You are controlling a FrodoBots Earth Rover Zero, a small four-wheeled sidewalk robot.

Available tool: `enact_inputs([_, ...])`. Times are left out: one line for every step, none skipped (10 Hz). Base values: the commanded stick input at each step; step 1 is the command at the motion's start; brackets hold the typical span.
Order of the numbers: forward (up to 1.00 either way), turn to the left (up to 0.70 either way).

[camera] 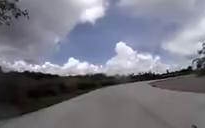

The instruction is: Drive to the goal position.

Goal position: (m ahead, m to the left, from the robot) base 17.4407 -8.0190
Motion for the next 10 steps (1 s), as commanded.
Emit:
enact_inputs([0.85,0.0])
enact_inputs([0.85,0.0])
enact_inputs([0.85,0.0])
enact_inputs([0.85,0.0])
enact_inputs([0.85,-0.17])
enact_inputs([0.85,-0.32])
enact_inputs([0.85,-0.34])
enact_inputs([0.85,-0.16])
enact_inputs([0.85,0.0])
enact_inputs([0.85,0.0])
